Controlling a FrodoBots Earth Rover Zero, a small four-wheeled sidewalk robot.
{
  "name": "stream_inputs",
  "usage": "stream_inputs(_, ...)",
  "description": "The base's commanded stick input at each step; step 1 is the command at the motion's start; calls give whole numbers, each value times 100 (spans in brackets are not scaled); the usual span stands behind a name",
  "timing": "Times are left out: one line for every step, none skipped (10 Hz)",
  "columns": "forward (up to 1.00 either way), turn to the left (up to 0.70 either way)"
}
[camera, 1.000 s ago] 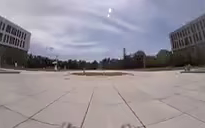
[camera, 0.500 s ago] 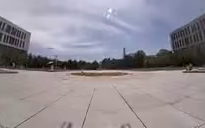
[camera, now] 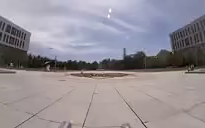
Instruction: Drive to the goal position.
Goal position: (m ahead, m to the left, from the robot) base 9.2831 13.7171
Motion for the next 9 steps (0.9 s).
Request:
stream_inputs(70, 0)
stream_inputs(70, 0)
stream_inputs(70, 0)
stream_inputs(70, 0)
stream_inputs(70, 0)
stream_inputs(70, 0)
stream_inputs(70, 0)
stream_inputs(70, 0)
stream_inputs(70, 0)
